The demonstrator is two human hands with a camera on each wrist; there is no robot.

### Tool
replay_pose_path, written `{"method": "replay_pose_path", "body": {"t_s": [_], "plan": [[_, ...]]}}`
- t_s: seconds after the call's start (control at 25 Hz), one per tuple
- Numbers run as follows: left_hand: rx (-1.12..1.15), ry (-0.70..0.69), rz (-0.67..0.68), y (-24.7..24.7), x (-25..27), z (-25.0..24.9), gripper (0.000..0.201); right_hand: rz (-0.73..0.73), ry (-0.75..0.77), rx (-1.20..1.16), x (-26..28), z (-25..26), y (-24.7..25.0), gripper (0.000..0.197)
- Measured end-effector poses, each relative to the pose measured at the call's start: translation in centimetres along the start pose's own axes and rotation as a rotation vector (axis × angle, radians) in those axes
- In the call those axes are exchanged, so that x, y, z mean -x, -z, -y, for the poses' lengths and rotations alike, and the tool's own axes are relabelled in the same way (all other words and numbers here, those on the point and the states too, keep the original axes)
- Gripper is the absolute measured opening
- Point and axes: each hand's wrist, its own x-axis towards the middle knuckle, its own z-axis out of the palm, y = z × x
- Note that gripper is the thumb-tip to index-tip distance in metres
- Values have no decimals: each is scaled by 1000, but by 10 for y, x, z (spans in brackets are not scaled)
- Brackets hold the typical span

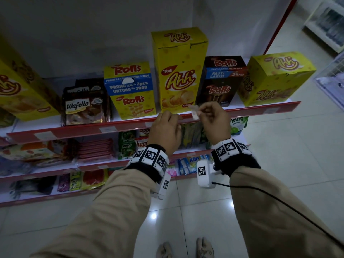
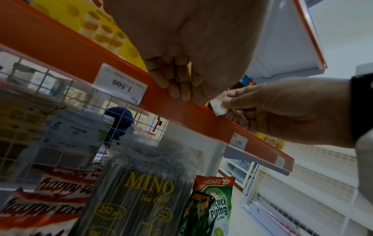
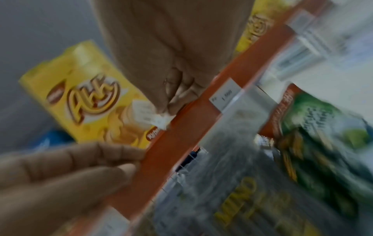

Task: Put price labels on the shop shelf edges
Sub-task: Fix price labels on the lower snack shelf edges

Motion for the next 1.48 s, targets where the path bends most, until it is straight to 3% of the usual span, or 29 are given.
{"method": "replay_pose_path", "body": {"t_s": [0.16,0.36,0.52,0.68,0.76,0.96,1.16,1.36,1.48], "plan": [[187,17,-69,-4,2,3,32,0,-253,-379,10,4,-9,17],[274,81,-128,-5,0,1,25,91,-274,-495,25,12,-21,13],[269,96,-112,-4,0,1,19,145,-206,-316,31,11,-19,15],[188,53,-39,2,-1,4,19,169,45,-82,21,14,-5,27],[168,32,-21,4,-1,5,18,233,150,36,12,19,-3,22],[168,15,-28,8,0,7,13,255,106,96,6,19,1,11],[16,-45,32,15,1,9,16,315,282,409,5,23,8,13],[-21,-14,-11,20,8,18,17,160,153,258,-3,17,9,9],[60,12,-38,20,9,20,16,181,138,268,-5,11,1,8]]}}
